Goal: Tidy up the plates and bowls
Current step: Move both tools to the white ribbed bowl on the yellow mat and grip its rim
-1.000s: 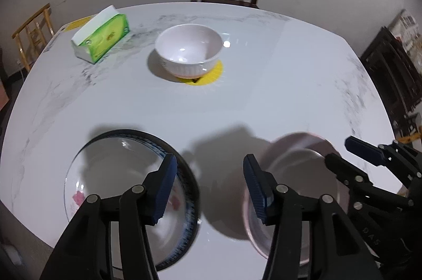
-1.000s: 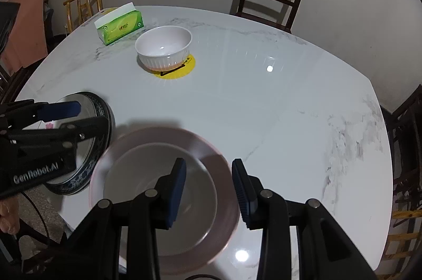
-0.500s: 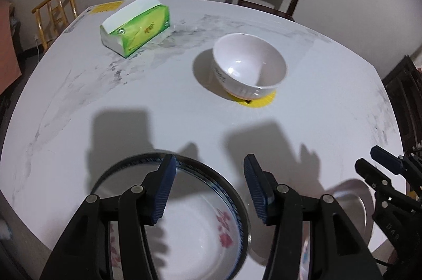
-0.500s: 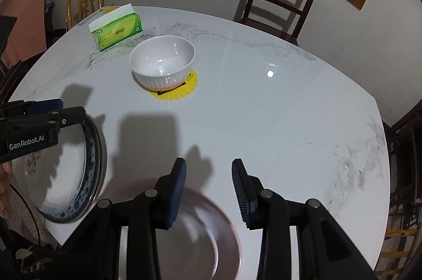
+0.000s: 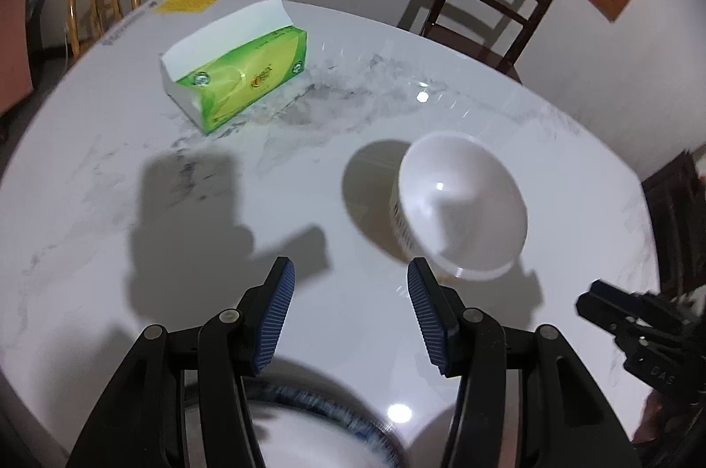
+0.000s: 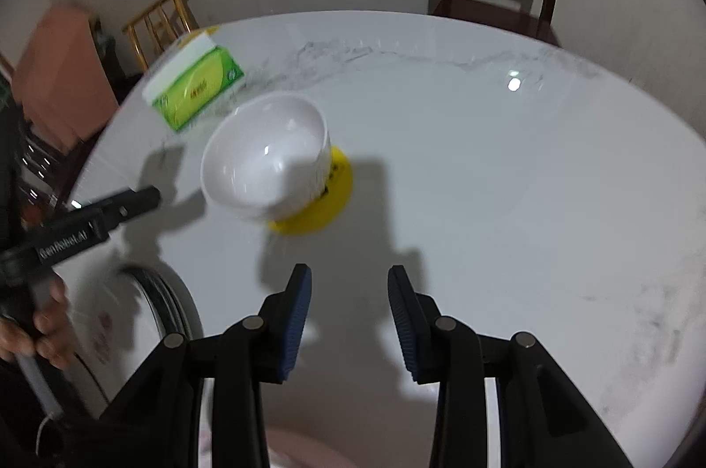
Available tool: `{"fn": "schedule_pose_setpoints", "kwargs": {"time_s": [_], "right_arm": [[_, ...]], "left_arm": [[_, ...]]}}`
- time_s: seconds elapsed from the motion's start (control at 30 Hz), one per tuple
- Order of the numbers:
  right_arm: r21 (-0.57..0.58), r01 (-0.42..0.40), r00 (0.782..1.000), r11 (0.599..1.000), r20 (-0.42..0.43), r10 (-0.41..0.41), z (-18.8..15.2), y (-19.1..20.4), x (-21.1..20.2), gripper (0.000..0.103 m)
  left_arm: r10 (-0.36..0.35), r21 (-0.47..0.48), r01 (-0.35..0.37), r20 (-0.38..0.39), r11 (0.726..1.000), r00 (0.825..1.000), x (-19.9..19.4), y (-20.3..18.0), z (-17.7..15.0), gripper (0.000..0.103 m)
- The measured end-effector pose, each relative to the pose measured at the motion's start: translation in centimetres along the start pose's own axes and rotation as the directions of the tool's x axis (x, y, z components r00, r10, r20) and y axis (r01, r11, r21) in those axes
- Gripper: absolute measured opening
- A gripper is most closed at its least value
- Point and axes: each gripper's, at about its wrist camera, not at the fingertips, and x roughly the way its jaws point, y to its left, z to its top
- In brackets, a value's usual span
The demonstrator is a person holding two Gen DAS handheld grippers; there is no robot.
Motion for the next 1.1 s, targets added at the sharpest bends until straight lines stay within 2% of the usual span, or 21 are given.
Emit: {"fn": "schedule_pose_setpoints", "kwargs": {"time_s": [0.1,0.27,0.43,0.63,0.8,0.87,1.1], "right_arm": [[0.037,-0.035,0.999,0.999,-0.001,0.035,1.9,-0.9,1.1,0.036],[0.056,-0.088,0.996,0.995,-0.025,0.09,4.2,-1.0,2.6,0.036],[0.045,-0.094,0.994,0.995,-0.045,0.096,6.0,-0.3,4.3,0.036],[0.049,-0.099,0.992,0.994,-0.07,0.103,7.1,0.4,6.4,0.036],[0.07,-0.1,0.991,0.992,-0.081,0.106,7.5,0.5,7.6,0.036],[0.067,-0.092,0.991,0.993,-0.086,0.098,7.5,0.7,8.1,0.036],[0.076,-0.105,0.989,0.992,-0.1,0.113,7.3,0.8,9.0,0.034]], "left_arm": [[-0.034,-0.044,0.034,-0.004,0.998,0.999,1.1,0.1,1.4,0.05],[-0.062,-0.048,0.061,-0.017,0.997,0.998,2.6,-0.8,2.8,0.05],[-0.086,-0.057,0.084,-0.035,0.995,0.996,4.0,-1.4,3.5,0.05],[-0.08,-0.051,0.077,-0.061,0.996,0.995,5.6,-1.6,3.7,0.049],[-0.069,-0.052,0.064,-0.091,0.997,0.993,6.9,-1.7,3.7,0.042],[-0.061,-0.063,0.055,-0.109,0.997,0.992,7.4,-1.6,3.5,0.036],[-0.103,-0.079,0.092,-0.146,0.993,0.984,8.6,-1.5,3.0,0.025]]}}
